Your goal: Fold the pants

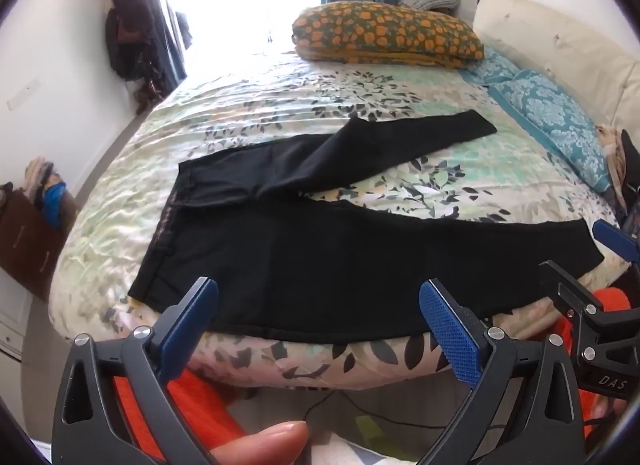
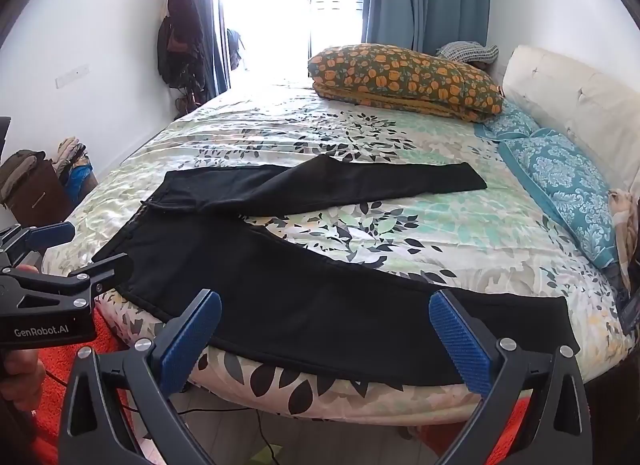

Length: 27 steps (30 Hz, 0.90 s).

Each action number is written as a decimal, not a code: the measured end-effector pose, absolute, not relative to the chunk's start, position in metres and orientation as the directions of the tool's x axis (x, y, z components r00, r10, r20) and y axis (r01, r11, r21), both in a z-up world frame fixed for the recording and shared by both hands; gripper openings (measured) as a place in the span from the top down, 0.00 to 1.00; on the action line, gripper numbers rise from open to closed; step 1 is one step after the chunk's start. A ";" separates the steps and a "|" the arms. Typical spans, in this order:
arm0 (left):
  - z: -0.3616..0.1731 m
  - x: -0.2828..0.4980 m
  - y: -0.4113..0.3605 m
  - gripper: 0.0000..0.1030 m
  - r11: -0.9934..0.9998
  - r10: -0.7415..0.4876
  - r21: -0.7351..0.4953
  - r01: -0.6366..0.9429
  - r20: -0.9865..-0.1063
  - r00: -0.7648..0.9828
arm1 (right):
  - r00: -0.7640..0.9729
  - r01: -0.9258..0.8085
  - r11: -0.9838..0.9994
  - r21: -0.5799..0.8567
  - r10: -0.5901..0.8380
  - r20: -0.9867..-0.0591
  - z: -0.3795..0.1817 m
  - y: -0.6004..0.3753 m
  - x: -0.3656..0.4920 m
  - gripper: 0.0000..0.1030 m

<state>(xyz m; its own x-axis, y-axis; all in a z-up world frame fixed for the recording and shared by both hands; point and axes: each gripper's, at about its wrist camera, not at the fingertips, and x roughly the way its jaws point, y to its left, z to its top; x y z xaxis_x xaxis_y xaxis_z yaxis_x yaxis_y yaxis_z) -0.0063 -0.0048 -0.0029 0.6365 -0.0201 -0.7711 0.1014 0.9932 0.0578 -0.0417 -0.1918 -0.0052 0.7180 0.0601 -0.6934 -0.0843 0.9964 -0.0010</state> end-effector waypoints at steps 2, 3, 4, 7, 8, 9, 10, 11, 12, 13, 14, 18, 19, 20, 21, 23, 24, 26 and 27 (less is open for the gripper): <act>-0.003 -0.007 -0.005 0.01 0.993 -0.018 0.060 0.102 -0.772 0.636 | 0.715 -0.085 0.996 -0.003 0.059 -0.696 -0.007 -0.192 -0.042 0.00; -0.003 -0.007 -0.005 0.01 0.993 -0.018 0.061 0.102 -0.772 0.635 | 0.714 -0.085 0.996 -0.003 0.059 -0.698 -0.008 -0.192 -0.042 0.00; -0.003 -0.007 -0.005 0.01 0.993 -0.018 0.061 0.102 -0.772 0.635 | 0.713 -0.085 0.996 -0.004 0.059 -0.698 -0.009 -0.192 -0.041 0.00; -0.004 -0.007 -0.005 0.01 0.993 -0.017 0.062 0.101 -0.772 0.635 | 0.713 -0.085 0.996 -0.004 0.058 -0.699 -0.010 -0.191 -0.041 0.00; -0.004 -0.007 -0.005 0.01 0.993 -0.016 0.062 0.101 -0.773 0.634 | 0.714 -0.086 0.996 -0.004 0.059 -0.697 -0.010 -0.191 -0.041 0.00; -0.004 -0.007 -0.005 0.01 0.993 -0.018 0.060 0.102 -0.774 0.633 | 0.716 -0.087 0.996 -0.005 0.059 -0.696 -0.010 -0.191 -0.042 0.00; -0.005 -0.007 -0.005 0.01 0.993 -0.019 0.059 0.101 -0.776 0.631 | 0.716 -0.088 0.996 -0.006 0.059 -0.696 -0.011 -0.190 -0.041 0.00; -0.005 -0.008 -0.005 0.01 0.993 -0.019 0.058 0.101 -0.776 0.630 | 0.715 -0.089 0.996 -0.006 0.059 -0.697 -0.012 -0.190 -0.041 0.00; -0.006 -0.008 -0.005 0.01 0.993 -0.020 0.058 0.102 -0.777 0.629 | 0.714 -0.089 0.996 -0.005 0.060 -0.698 -0.013 -0.190 -0.041 0.00; -0.006 -0.008 -0.005 0.01 0.993 -0.019 0.059 0.103 -0.778 0.628 | 0.712 -0.089 0.996 -0.005 0.060 -0.699 -0.013 -0.190 -0.041 0.00; -0.006 -0.009 -0.006 0.01 0.993 -0.019 0.060 0.104 -0.778 0.628 | 0.710 -0.089 0.996 -0.005 0.060 -0.701 -0.013 -0.190 -0.041 0.00; -0.008 -0.009 -0.008 0.01 0.992 -0.011 0.068 0.103 -0.782 0.623 | 0.709 -0.086 0.996 -0.004 0.059 -0.702 -0.015 -0.191 -0.042 0.00; -0.008 -0.009 -0.009 0.01 0.992 -0.008 0.071 0.102 -0.784 0.621 | 0.711 -0.084 0.996 -0.002 0.059 -0.701 -0.013 -0.192 -0.043 0.00; -0.007 -0.008 -0.009 0.01 0.992 -0.005 0.073 0.100 -0.785 0.619 | 0.714 -0.082 0.997 0.001 0.060 -0.698 -0.012 -0.193 -0.043 0.00; -0.007 -0.008 -0.009 0.01 0.992 -0.001 0.075 0.097 -0.785 0.620 | 0.718 -0.079 0.997 0.004 0.060 -0.694 -0.010 -0.194 -0.044 0.00; -0.007 -0.008 -0.009 0.01 0.992 0.006 0.080 0.093 -0.785 0.619 | 0.725 -0.073 0.997 0.008 0.059 -0.686 -0.008 -0.196 -0.045 0.00; -0.007 -0.009 -0.009 0.01 0.992 0.007 0.082 0.092 -0.786 0.619 | 0.728 -0.070 0.997 0.009 0.058 -0.683 -0.008 -0.198 -0.045 0.00; -0.008 -0.009 -0.009 0.01 0.992 0.010 0.085 0.093 -0.787 0.617 | 0.726 -0.067 0.998 0.012 0.057 -0.685 -0.009 -0.199 -0.044 0.00; -0.010 -0.009 -0.009 0.01 0.992 0.009 0.085 0.095 -0.789 0.615 | 0.721 -0.066 0.998 0.012 0.056 -0.690 -0.011 -0.199 -0.043 0.00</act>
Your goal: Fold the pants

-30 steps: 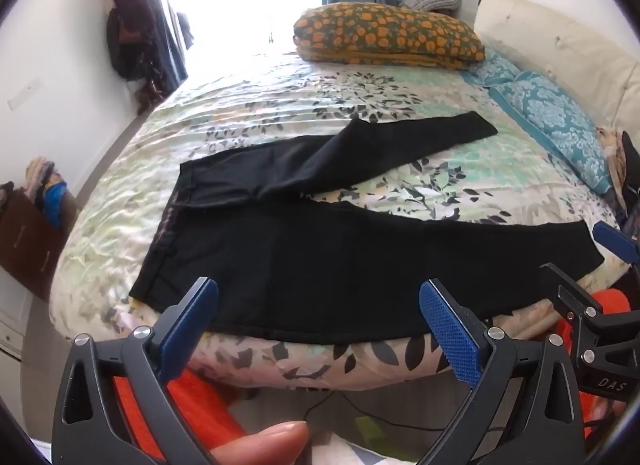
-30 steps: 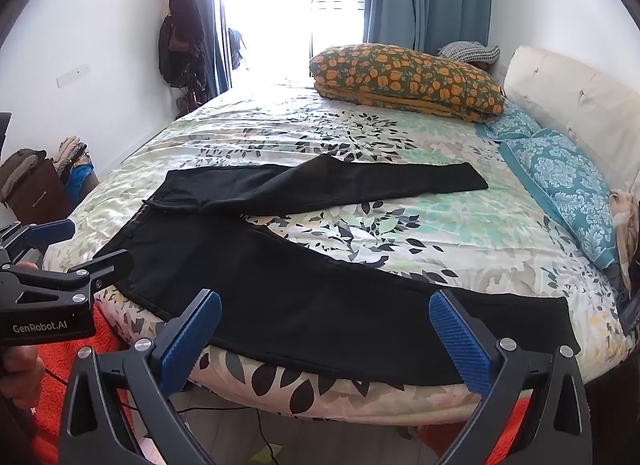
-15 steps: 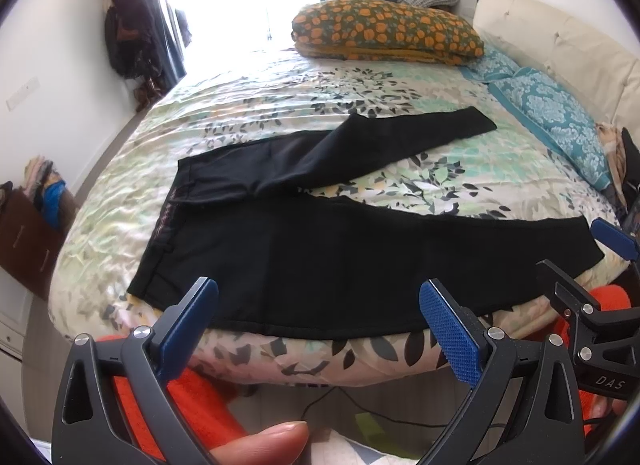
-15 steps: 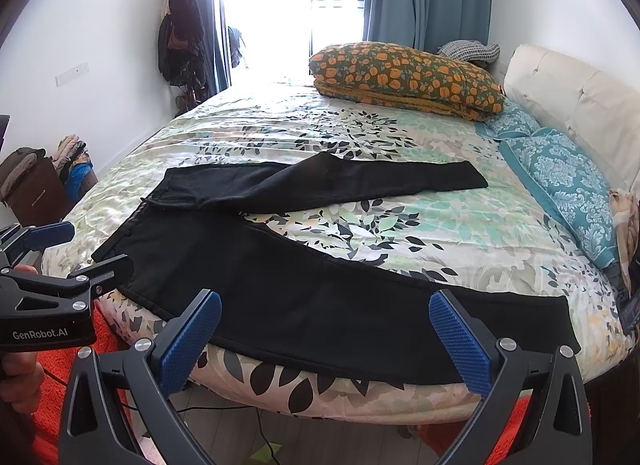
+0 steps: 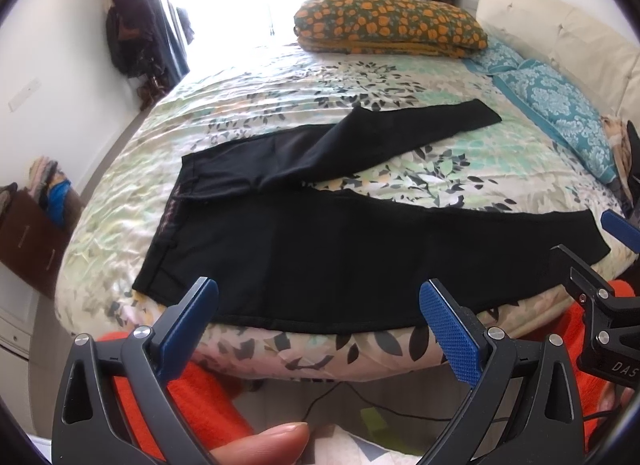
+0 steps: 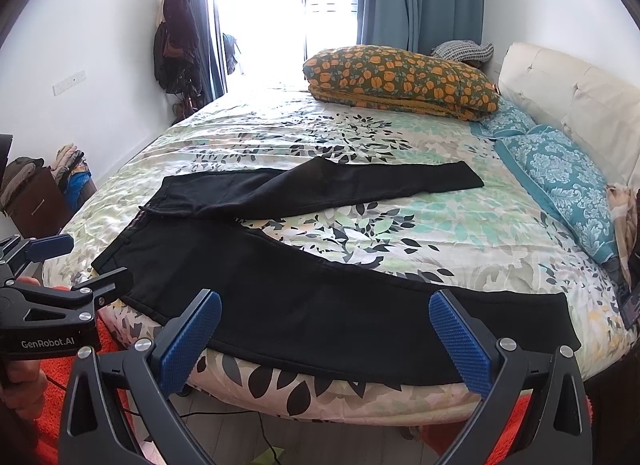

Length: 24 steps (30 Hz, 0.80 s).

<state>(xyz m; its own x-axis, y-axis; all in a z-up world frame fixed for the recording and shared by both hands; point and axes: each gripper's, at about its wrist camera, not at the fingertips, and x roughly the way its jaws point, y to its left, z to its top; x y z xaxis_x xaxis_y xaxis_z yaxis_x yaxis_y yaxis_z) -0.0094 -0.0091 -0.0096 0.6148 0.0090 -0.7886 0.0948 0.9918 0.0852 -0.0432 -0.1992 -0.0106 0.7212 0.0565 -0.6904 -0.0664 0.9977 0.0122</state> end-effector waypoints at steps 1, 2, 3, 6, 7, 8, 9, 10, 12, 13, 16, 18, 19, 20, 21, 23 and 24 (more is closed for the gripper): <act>-0.011 -0.010 -0.009 0.01 0.992 0.009 0.086 0.097 -0.790 0.613 | 0.716 -0.066 0.998 0.012 0.056 -0.696 -0.013 -0.199 -0.042 0.00; -0.012 -0.009 -0.010 0.01 0.991 0.010 0.089 0.099 -0.792 0.611 | 0.711 -0.067 0.998 0.013 0.056 -0.701 -0.014 -0.199 -0.042 0.00; -0.013 -0.009 -0.010 0.01 0.991 0.012 0.092 0.101 -0.794 0.608 | 0.708 -0.069 0.998 0.012 0.057 -0.704 -0.015 -0.198 -0.041 0.00; -0.016 -0.008 -0.010 0.01 0.990 0.013 0.095 0.105 -0.800 0.600 | 0.705 -0.076 0.997 0.003 0.056 -0.707 -0.015 -0.195 -0.039 0.00; -0.017 -0.007 -0.009 0.01 0.990 0.014 0.095 0.105 -0.801 0.598 | 0.706 -0.079 0.997 0.000 0.056 -0.706 -0.015 -0.193 -0.039 0.00; -0.018 -0.006 -0.008 0.01 0.990 0.014 0.095 0.105 -0.803 0.596 | 0.706 -0.081 0.997 -0.003 0.056 -0.706 -0.015 -0.192 -0.039 0.00; -0.018 -0.006 -0.008 0.01 0.990 0.015 0.096 0.104 -0.804 0.594 | 0.706 -0.083 0.997 -0.004 0.056 -0.706 -0.015 -0.191 -0.039 0.00; -0.019 -0.005 -0.007 0.01 0.990 0.018 0.097 0.102 -0.805 0.593 | 0.706 -0.084 0.996 -0.005 0.056 -0.706 -0.016 -0.191 -0.038 0.00; -0.020 -0.004 -0.006 0.01 0.990 0.021 0.099 0.100 -0.807 0.590 | 0.703 -0.086 0.996 -0.007 0.056 -0.709 -0.017 -0.190 -0.037 0.00; -0.021 -0.004 -0.006 0.01 0.990 0.023 0.100 0.098 -0.809 0.588 | 0.701 -0.086 0.996 -0.007 0.056 -0.711 -0.018 -0.190 -0.036 0.00; -0.024 -0.002 -0.005 0.01 0.990 0.031 0.106 0.095 -0.813 0.581 | 0.689 -0.091 0.996 -0.005 0.059 -0.722 -0.023 -0.189 -0.033 0.00; -0.025 0.000 -0.005 0.01 0.990 0.033 0.108 0.095 -0.815 0.578 | 0.684 -0.094 0.996 -0.006 0.061 -0.727 -0.026 -0.188 -0.032 0.00; -0.026 0.001 -0.005 0.01 0.990 0.033 0.107 0.095 -0.817 0.576 | 0.682 -0.096 0.995 -0.006 0.062 -0.729 -0.028 -0.188 -0.032 0.00; -0.026 0.003 -0.006 0.01 0.990 0.031 0.105 0.096 -0.817 0.576 | 0.680 -0.098 0.995 -0.005 0.063 -0.731 -0.029 -0.188 -0.031 0.00; -0.026 0.004 -0.006 0.01 0.990 0.030 0.104 0.096 -0.817 0.576 | 0.678 -0.098 0.995 -0.005 0.063 -0.732 -0.030 -0.188 -0.030 0.00; -0.026 0.009 -0.008 0.02 0.991 0.026 0.098 0.095 -0.815 0.579 | 0.675 -0.098 0.995 -0.006 0.062 -0.735 -0.031 -0.188 -0.027 0.00; -0.026 0.013 -0.009 0.02 0.991 0.021 0.092 0.093 -0.815 0.580 | 0.674 -0.098 0.995 -0.006 0.062 -0.736 -0.032 -0.189 -0.024 0.00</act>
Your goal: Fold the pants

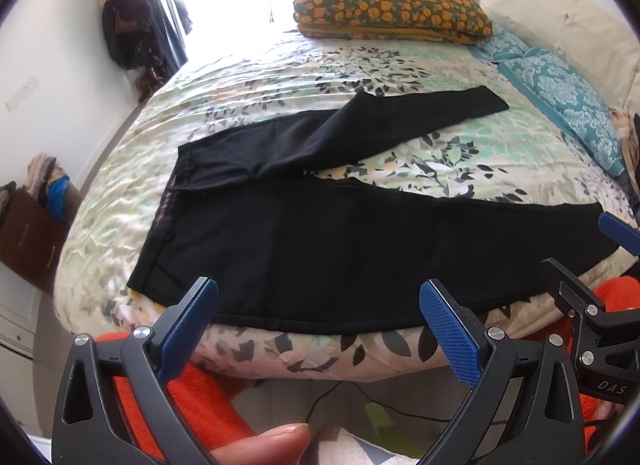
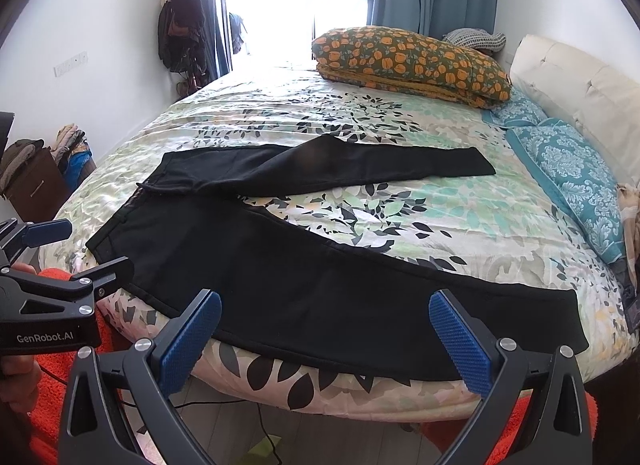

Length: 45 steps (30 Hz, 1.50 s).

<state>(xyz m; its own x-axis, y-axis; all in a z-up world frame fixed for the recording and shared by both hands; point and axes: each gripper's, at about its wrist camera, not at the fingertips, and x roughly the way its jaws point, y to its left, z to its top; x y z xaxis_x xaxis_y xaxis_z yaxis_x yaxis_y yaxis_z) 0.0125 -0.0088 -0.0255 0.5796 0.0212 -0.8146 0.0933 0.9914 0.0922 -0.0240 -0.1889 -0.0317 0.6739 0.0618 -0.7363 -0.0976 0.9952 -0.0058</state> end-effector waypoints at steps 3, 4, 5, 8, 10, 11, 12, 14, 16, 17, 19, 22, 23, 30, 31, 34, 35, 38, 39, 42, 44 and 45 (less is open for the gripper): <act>-0.020 0.026 -0.010 0.01 0.994 0.008 0.072 0.084 -0.804 0.594 | 0.687 -0.101 0.995 -0.007 0.064 -0.723 -0.027 -0.192 -0.013 0.00; -0.017 0.032 -0.011 0.01 0.994 0.008 0.070 0.080 -0.799 0.602 | 0.696 -0.100 0.995 -0.012 0.061 -0.715 -0.025 -0.194 -0.009 0.00; -0.014 0.038 -0.011 0.01 0.995 0.008 0.068 0.075 -0.792 0.610 | 0.705 -0.100 0.995 -0.014 0.061 -0.707 -0.022 -0.196 -0.003 0.00; -0.006 0.061 -0.015 0.01 0.996 0.012 0.064 0.057 -0.769 0.640 | 0.724 -0.108 0.994 0.001 0.080 -0.685 -0.018 -0.207 0.021 0.00; -0.004 0.078 -0.018 0.02 0.997 0.017 0.060 0.044 -0.755 0.656 | 0.734 -0.119 0.992 0.033 0.110 -0.670 -0.019 -0.221 0.045 0.00; -0.003 0.085 -0.019 0.02 0.998 0.018 0.056 0.037 -0.750 0.661 | 0.736 -0.113 0.993 0.044 0.114 -0.667 -0.021 -0.229 0.060 0.00; -0.003 0.094 -0.022 0.02 0.998 0.018 0.052 0.031 -0.747 0.665 | 0.739 -0.101 0.994 0.047 0.106 -0.666 -0.024 -0.238 0.074 0.00; -0.006 0.109 -0.026 0.02 0.999 0.020 0.047 0.022 -0.743 0.669 | 0.751 -0.097 0.994 0.060 0.112 -0.651 -0.032 -0.257 0.105 0.00; -0.011 0.125 -0.030 0.02 0.999 0.026 0.050 0.017 -0.743 0.669 | 0.754 -0.089 0.992 0.087 0.125 -0.645 -0.042 -0.281 0.141 0.00; -0.015 0.133 -0.032 0.02 0.998 0.030 0.053 0.015 -0.744 0.667 | 0.754 -0.086 0.990 0.108 0.135 -0.643 -0.049 -0.296 0.161 0.00; -0.022 0.147 -0.035 0.02 0.998 0.043 0.064 0.007 -0.744 0.667 | 0.746 -0.064 0.986 0.151 0.148 -0.649 -0.071 -0.332 0.207 0.00; -0.035 0.166 -0.036 0.02 0.997 0.065 0.073 -0.016 -0.748 0.661 | 0.700 0.043 0.985 0.165 0.088 -0.709 -0.114 -0.399 0.283 0.00; -0.040 0.171 -0.035 0.02 0.997 0.071 0.073 -0.024 -0.751 0.656 | 0.683 0.077 0.984 0.158 0.063 -0.727 -0.129 -0.422 0.308 0.00; -0.081 0.190 -0.021 0.02 0.990 0.141 0.116 -0.081 -0.797 0.587 | 0.558 0.390 0.897 0.209 -0.049 -0.829 -0.203 -0.574 0.434 0.00; -0.086 0.191 -0.019 0.02 0.989 0.147 0.121 -0.084 -0.805 0.575 | 0.551 0.417 0.882 0.220 -0.053 -0.833 -0.210 -0.588 0.444 0.00; -0.101 0.197 -0.016 0.02 0.984 0.179 0.151 -0.096 -0.824 0.538 | 0.502 0.502 0.835 0.224 -0.072 -0.862 -0.232 -0.618 0.472 0.00; -0.105 0.198 -0.016 0.02 0.982 0.187 0.159 -0.099 -0.830 0.525 | 0.494 0.521 0.821 0.235 -0.066 -0.867 -0.238 -0.623 0.478 0.00; -0.117 0.201 -0.016 0.02 0.980 0.198 0.169 -0.103 -0.847 0.493 | 0.511 0.443 0.882 0.163 -0.100 -0.854 -0.235 -0.611 0.492 0.38; -0.119 0.201 -0.017 0.02 0.980 0.198 0.171 -0.100 -0.852 0.485 | 0.507 0.387 0.915 0.114 -0.107 -0.855 -0.231 -0.602 0.497 0.81; -0.118 0.201 -0.023 0.02 0.983 0.186 0.165 -0.085 -0.852 0.490 | 0.528 0.302 0.953 -0.008 -0.174 -0.831 -0.210 -0.592 0.486 0.82; -0.114 0.199 -0.028 0.02 0.984 0.175 0.158 -0.077 -0.843 0.508 | 0.536 0.356 0.934 -0.034 -0.234 -0.811 -0.201 -0.607 0.461 0.82; -0.113 0.198 -0.030 0.02 0.985 0.169 0.153 -0.073 -0.842 0.513 | 0.512 0.397 0.917 -0.048 -0.264 -0.818 -0.205 -0.618 0.451 0.82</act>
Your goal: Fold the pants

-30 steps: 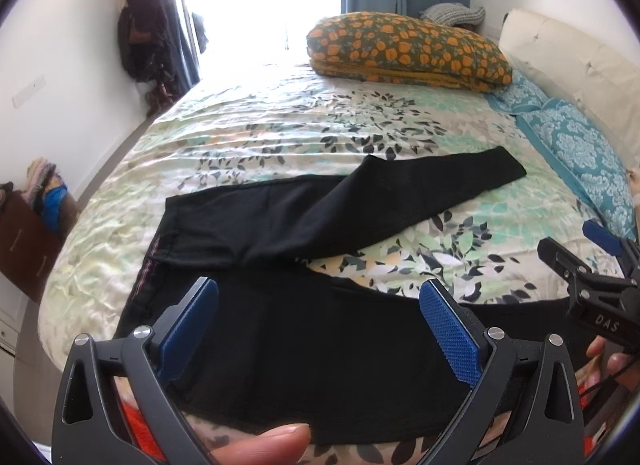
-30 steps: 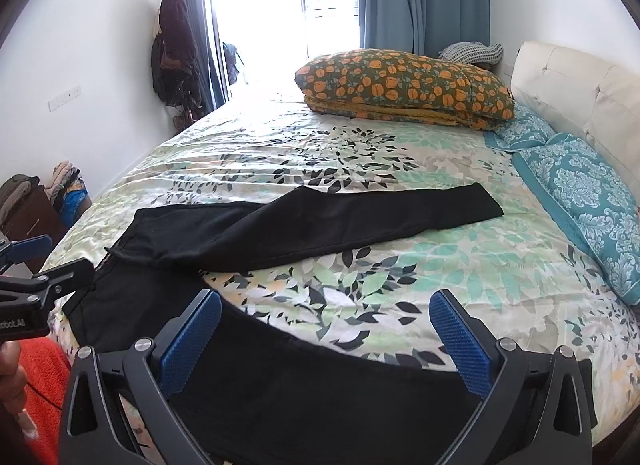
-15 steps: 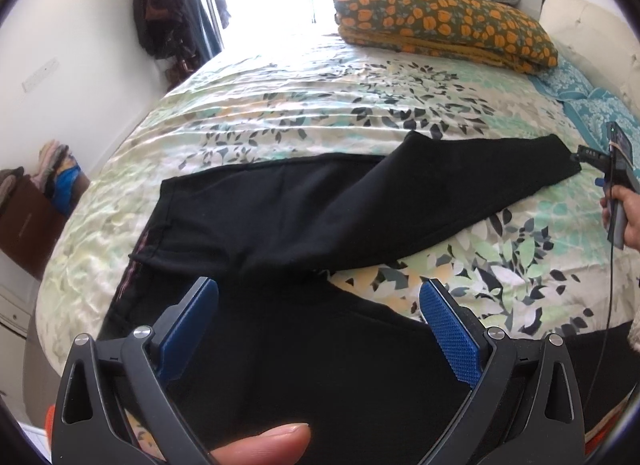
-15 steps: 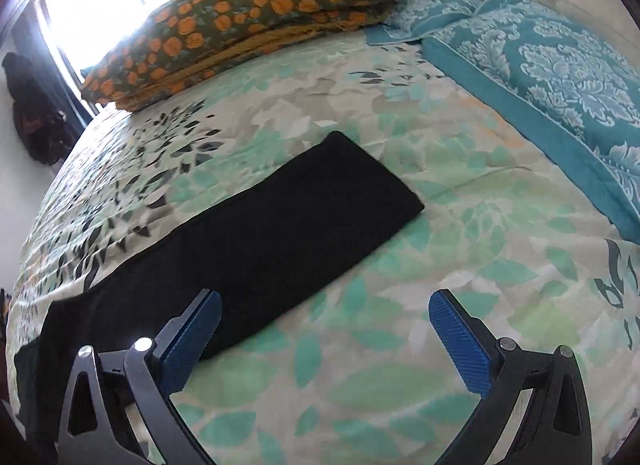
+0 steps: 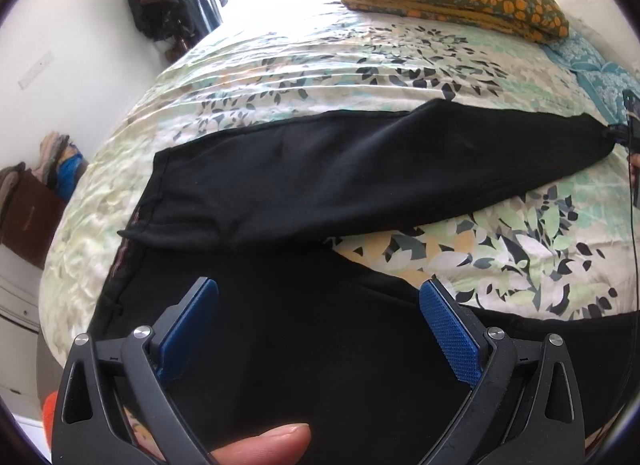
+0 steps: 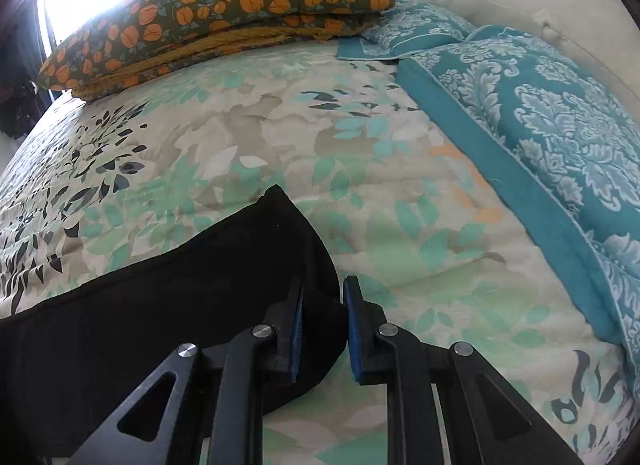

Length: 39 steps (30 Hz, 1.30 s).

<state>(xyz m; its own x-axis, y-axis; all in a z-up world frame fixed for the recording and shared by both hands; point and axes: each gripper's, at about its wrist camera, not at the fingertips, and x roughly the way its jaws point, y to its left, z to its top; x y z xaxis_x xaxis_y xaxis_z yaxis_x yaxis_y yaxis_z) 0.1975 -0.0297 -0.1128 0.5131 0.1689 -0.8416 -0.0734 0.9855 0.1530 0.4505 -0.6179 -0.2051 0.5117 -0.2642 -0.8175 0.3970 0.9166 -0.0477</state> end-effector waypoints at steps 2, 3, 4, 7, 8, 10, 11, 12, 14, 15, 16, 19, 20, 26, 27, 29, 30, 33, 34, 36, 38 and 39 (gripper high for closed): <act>-0.114 0.196 -0.034 0.02 0.988 0.155 0.145 -0.059 -0.847 0.508 | 0.441 0.438 0.899 -0.032 -0.245 -0.863 -0.225 -0.634 0.438 0.81; -0.115 0.195 -0.036 0.02 0.988 0.153 0.147 -0.053 -0.852 0.501 | 0.451 0.441 0.898 -0.010 -0.231 -0.862 -0.229 -0.636 0.433 0.79; -0.116 0.194 -0.037 0.02 0.988 0.153 0.149 -0.048 -0.855 0.495 | 0.473 0.438 0.899 -0.009 -0.239 -0.848 -0.228 -0.634 0.430 0.78; -0.122 0.192 -0.029 0.02 0.985 0.169 0.158 -0.062 -0.875 0.454 | 0.480 0.443 0.896 0.013 -0.225 -0.848 -0.225 -0.629 0.425 0.27; -0.123 0.193 -0.021 0.02 0.985 0.173 0.154 -0.080 -0.878 0.446 | 0.486 0.450 0.893 0.004 -0.242 -0.840 -0.220 -0.625 0.420 0.05; -0.125 0.201 0.000 0.02 0.979 0.202 0.167 -0.117 -0.868 0.454 | 0.501 0.450 0.891 -0.050 -0.299 -0.812 -0.204 -0.612 0.409 0.05; -0.125 0.209 0.011 0.02 0.974 0.227 0.187 -0.130 -0.853 0.470 | 0.508 0.437 0.897 -0.072 -0.312 -0.802 -0.196 -0.602 0.403 0.05; -0.125 0.220 0.024 0.02 0.965 0.262 0.215 -0.151 -0.830 0.492 | 0.524 0.413 0.907 -0.079 -0.308 -0.794 -0.186 -0.589 0.396 0.05; -0.131 0.245 0.053 0.02 0.944 0.327 0.254 -0.208 -0.794 0.513 | 0.576 0.322 0.946 -0.038 -0.227 -0.785 -0.167 -0.553 0.378 0.04; -0.137 0.258 0.068 0.02 0.930 0.363 0.273 -0.246 -0.780 0.509 | 0.593 0.269 0.963 -0.011 -0.175 -0.786 -0.159 -0.532 0.367 0.05; -0.146 0.270 0.083 0.02 0.915 0.397 0.295 -0.274 -0.772 0.497 | 0.603 0.217 0.976 0.021 -0.117 -0.789 -0.151 -0.509 0.354 0.04; -0.200 0.292 0.123 0.00 0.852 0.518 0.442 -0.280 -0.788 0.333 | 0.595 0.074 0.991 0.108 0.043 -0.803 -0.137 -0.437 0.301 0.04; -0.205 0.288 0.137 0.00 0.871 0.481 0.396 -0.289 -0.806 0.345 | 0.576 0.037 0.991 0.128 0.084 -0.813 -0.136 -0.415 0.279 0.05; -0.161 0.224 0.163 0.02 0.881 0.443 0.317 -0.350 -0.812 0.380 | 0.457 -0.012 0.993 0.120 0.112 -0.882 -0.155 -0.343 0.127 0.04; -0.155 0.207 0.156 0.02 0.903 0.403 0.286 -0.320 -0.822 0.403 | 0.438 0.004 0.996 0.086 0.076 -0.896 -0.164 -0.340 0.108 0.04; -0.151 0.174 0.130 0.02 0.944 0.317 0.236 -0.231 -0.846 0.429 | 0.378 0.037 0.999 0.030 0.014 -0.926 -0.190 -0.341 0.080 0.04; -0.154 0.160 0.115 0.02 0.957 0.284 0.222 -0.188 -0.853 0.438 | 0.339 0.056 0.998 0.007 -0.012 -0.941 -0.204 -0.341 0.069 0.04; -0.172 0.126 0.072 0.02 0.983 0.182 0.162 -0.083 -0.876 0.447 | 0.385 0.098 0.995 -0.007 -0.045 -0.922 -0.209 -0.347 0.046 0.00; -0.180 0.120 0.061 0.01 0.987 0.157 0.147 -0.058 -0.883 0.442 | 0.381 0.103 0.994 -0.032 -0.069 -0.922 -0.206 -0.346 0.045 0.00; -0.194 0.117 0.044 0.01 0.991 0.130 0.132 -0.025 -0.889 0.439 | 0.437 0.115 0.992 -0.059 -0.104 -0.893 -0.195 -0.345 0.042 0.00; -0.203 0.116 0.036 0.00 0.988 0.139 0.153 -0.007 -0.879 0.456 | 0.476 0.133 0.989 -0.060 -0.117 -0.872 -0.195 -0.348 0.038 0.00; -0.206 0.115 0.035 0.00 0.988 0.143 0.157 -0.008 -0.875 0.463 | 0.453 0.154 0.986 -0.060 -0.124 -0.883 -0.204 -0.351 0.038 0.00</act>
